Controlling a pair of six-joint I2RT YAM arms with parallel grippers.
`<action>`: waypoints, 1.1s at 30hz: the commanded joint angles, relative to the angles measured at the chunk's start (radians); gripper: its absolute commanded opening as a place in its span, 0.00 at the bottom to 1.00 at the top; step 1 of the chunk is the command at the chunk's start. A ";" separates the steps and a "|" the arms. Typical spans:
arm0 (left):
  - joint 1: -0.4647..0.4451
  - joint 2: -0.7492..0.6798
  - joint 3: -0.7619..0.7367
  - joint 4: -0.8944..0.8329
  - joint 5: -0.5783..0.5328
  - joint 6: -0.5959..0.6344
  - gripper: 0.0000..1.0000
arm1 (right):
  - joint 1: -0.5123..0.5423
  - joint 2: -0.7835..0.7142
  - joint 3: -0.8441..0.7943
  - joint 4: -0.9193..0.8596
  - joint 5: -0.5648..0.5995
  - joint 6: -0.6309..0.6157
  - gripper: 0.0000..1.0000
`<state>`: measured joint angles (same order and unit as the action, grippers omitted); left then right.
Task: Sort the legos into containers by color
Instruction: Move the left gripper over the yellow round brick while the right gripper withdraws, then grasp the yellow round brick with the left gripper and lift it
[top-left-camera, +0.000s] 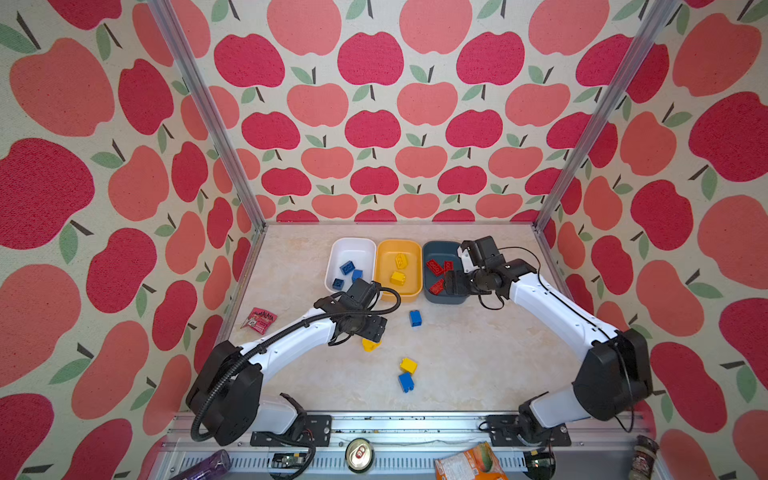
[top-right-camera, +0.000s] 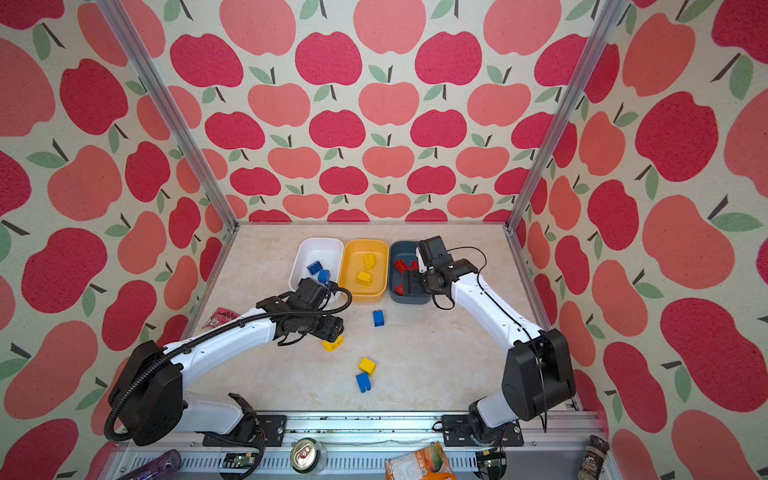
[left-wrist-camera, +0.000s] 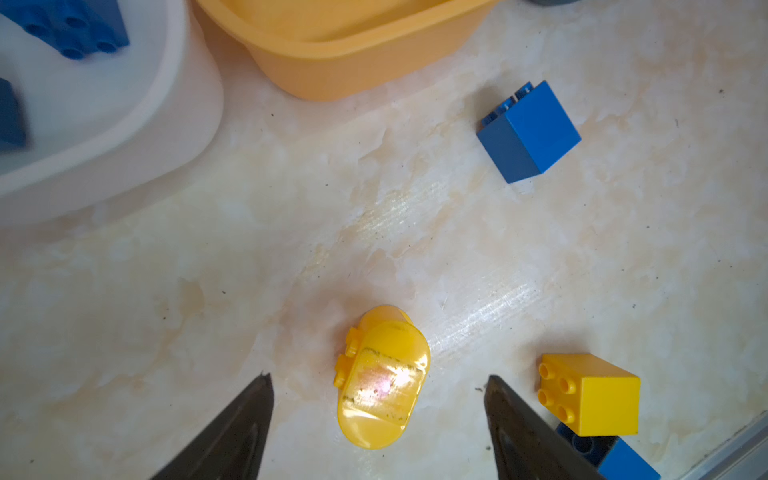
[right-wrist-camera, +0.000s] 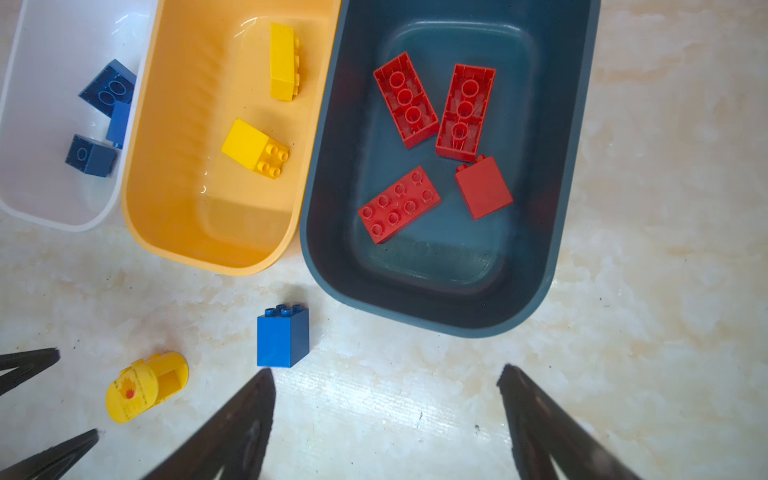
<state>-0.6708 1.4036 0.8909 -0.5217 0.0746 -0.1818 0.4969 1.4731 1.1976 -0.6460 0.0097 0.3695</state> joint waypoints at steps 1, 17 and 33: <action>-0.011 0.048 0.035 -0.061 -0.042 0.048 0.78 | 0.005 -0.064 -0.037 -0.046 -0.034 0.041 0.88; -0.051 0.185 0.063 -0.058 -0.024 0.072 0.64 | 0.000 -0.189 -0.113 -0.078 -0.027 0.065 0.89; -0.066 0.244 0.078 -0.073 -0.027 0.047 0.63 | -0.016 -0.207 -0.134 -0.073 -0.037 0.071 0.90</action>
<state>-0.7315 1.6356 0.9413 -0.5552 0.0528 -0.1322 0.4892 1.2949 1.0790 -0.7017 -0.0170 0.4213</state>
